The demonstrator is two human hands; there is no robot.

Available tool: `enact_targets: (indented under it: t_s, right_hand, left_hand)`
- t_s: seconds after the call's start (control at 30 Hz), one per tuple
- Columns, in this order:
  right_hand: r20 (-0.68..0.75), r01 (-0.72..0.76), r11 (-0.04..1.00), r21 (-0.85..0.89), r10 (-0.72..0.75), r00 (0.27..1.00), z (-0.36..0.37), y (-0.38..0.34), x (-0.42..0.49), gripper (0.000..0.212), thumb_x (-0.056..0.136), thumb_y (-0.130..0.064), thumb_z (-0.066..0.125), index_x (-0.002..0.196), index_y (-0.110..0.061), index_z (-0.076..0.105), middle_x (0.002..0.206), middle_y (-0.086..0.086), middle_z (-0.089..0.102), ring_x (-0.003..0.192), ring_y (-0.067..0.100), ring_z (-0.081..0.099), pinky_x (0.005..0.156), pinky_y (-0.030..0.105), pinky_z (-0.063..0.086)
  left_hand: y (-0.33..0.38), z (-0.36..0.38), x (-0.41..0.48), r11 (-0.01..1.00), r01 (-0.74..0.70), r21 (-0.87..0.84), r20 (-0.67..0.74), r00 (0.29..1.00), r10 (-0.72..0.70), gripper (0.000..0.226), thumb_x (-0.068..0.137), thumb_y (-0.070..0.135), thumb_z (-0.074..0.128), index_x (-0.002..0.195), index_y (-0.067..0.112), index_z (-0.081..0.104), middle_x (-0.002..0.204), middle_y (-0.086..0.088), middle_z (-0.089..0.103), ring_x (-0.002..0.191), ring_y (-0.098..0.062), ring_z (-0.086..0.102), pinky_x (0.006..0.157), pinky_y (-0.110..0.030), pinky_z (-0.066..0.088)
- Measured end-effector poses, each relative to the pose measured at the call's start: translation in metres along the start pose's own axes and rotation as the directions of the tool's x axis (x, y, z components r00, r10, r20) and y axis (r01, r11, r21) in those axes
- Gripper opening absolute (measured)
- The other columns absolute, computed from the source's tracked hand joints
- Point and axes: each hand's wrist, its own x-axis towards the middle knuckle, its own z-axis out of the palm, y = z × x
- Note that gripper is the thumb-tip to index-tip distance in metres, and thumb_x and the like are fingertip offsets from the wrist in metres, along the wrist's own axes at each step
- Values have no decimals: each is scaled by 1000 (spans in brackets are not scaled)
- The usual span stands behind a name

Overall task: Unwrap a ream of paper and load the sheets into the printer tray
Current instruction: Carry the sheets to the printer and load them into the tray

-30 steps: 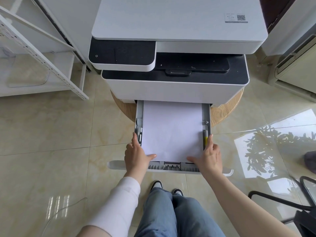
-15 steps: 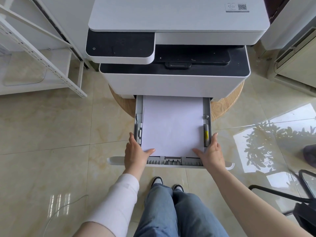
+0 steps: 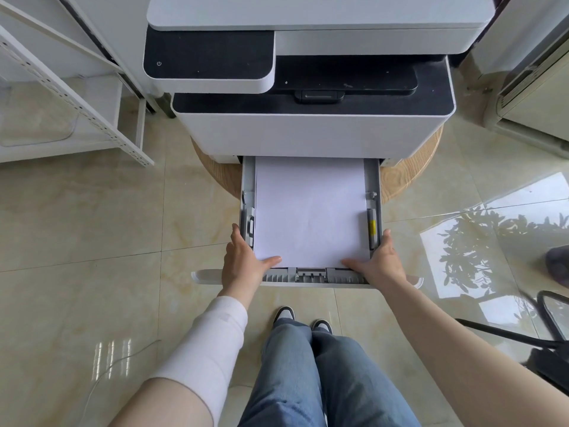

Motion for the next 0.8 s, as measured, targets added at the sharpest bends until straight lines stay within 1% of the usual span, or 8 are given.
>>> enact_targets:
  t_s: [0.17, 0.3, 0.37, 0.43, 0.53, 0.6, 0.7, 0.8]
  right_hand:
    - [-46, 12, 1000, 13, -11, 999, 4, 0, -1, 112, 67, -32, 79, 145, -9, 3, 139, 19, 40, 130, 32, 37, 105, 40, 33]
    - [-68, 41, 999, -27, -43, 997, 2, 0, -5, 116, 68, -37, 77, 145, -7, -4, 142, 19, 36, 132, 32, 32, 106, 39, 29]
    - [-116, 81, 992, -92, -92, 989, 3, 0, -12, 116, 69, -41, 75, 144, -5, -5, 143, 21, 32, 132, 34, 28, 109, 39, 23]
    - [-220, 179, 966, -188, -219, 951, 7, 1, -21, 110, 70, -42, 74, 144, -4, 2, 144, 23, 27, 131, 37, 23, 111, 41, 19]
    - [-288, 413, 872, -262, -479, 829, 16, 5, -32, 90, 65, -35, 79, 137, -5, 34, 137, 25, 34, 124, 40, 28, 105, 51, 31]
    - [-251, 552, 768, -324, -632, 733, 21, 10, -37, 71, 61, -37, 80, 122, -10, 54, 131, 19, 38, 118, 32, 29, 96, 53, 40]
    - [-122, 663, 622, -416, -761, 637, 28, 15, -40, 52, 60, -43, 79, 103, -16, 67, 121, 17, 50, 113, 28, 33, 91, 49, 44]
    - [-69, 692, 571, -442, -791, 608, 35, 14, -43, 41, 67, -46, 69, 98, -19, 70, 108, 17, 61, 104, 27, 35, 84, 46, 50]
  left_hand:
    - [-1, 5, 0, 1000, -6, 20, -59, 998, 7, 109, 65, 33, 81, 143, 6, 10, 140, -20, 38, 129, -34, 36, 101, -44, 36]
    - [-3, 2, 0, 999, -35, 18, -39, 999, 36, 108, 68, 36, 78, 144, 6, 8, 143, -20, 34, 131, -34, 34, 102, -43, 34]
    - [-4, 1, -3, 998, -62, 23, -44, 997, 63, 108, 69, 38, 77, 144, 5, 7, 146, -21, 30, 134, -33, 29, 106, -42, 29]
    - [-5, 1, -10, 981, -152, 122, -141, 975, 169, 102, 70, 40, 75, 144, 4, 14, 148, -23, 26, 136, -35, 23, 110, -42, 22]
    - [-7, 6, -21, 842, -487, 232, -249, 807, 535, 77, 70, 38, 73, 133, 5, 42, 136, -20, 45, 126, -33, 38, 106, -39, 28]
    - [-5, 12, -30, 691, -674, 261, -105, 691, 715, 61, 72, 38, 66, 123, 7, 54, 124, -12, 59, 116, -26, 51, 102, -30, 31]
    - [-6, 24, -36, 554, -781, 290, 81, 597, 798, 46, 72, 37, 64, 107, 8, 66, 109, -5, 70, 102, -22, 64, 92, -33, 48]
    - [-13, 32, -37, 556, -785, 274, 108, 600, 793, 42, 59, 24, 84, 97, 11, 71, 99, -2, 73, 96, -21, 67, 80, -33, 54]
